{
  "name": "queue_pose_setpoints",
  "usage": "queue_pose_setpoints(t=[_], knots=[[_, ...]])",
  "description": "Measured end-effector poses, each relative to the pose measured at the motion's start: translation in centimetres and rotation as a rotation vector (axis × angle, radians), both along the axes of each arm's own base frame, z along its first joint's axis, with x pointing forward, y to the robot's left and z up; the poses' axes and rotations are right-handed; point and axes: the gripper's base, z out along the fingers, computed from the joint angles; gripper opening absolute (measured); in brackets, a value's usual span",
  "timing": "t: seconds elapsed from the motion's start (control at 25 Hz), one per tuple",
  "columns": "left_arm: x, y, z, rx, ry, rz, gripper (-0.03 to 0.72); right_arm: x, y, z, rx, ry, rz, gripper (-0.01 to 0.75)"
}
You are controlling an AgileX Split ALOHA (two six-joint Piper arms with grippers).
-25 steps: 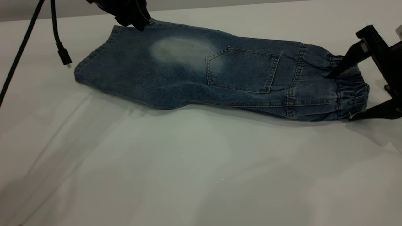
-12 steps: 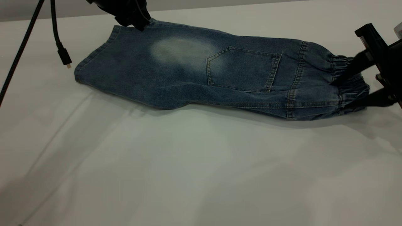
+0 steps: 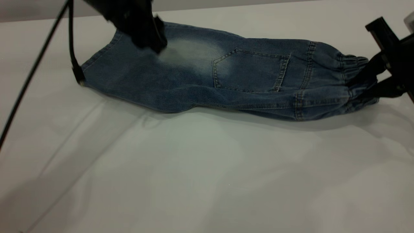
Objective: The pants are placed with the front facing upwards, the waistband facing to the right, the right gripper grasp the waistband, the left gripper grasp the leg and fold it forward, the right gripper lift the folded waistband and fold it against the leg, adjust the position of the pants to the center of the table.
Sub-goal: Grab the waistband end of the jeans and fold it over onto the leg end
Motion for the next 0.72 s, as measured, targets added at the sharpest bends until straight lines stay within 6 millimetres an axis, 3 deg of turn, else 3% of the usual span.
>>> queue_pose_setpoints(t=[0.24, 0.48, 0.72], knots=[[-0.7, -0.9, -3.3, 0.014, 0.073, -0.008, 0.334, 0.3, -0.1, 2.2, -0.036, -0.104, 0.043, 0.073], [-0.9, -1.8, -3.4, -0.008, 0.068, -0.006, 0.334, 0.6, 0.0, 5.5, -0.075, -0.256, 0.085, 0.073], [-1.8, -3.6, -3.4, -0.009, 0.06, -0.054, 0.334, 1.0, 1.1, 9.5, 0.009, -0.434, 0.058, 0.073]])
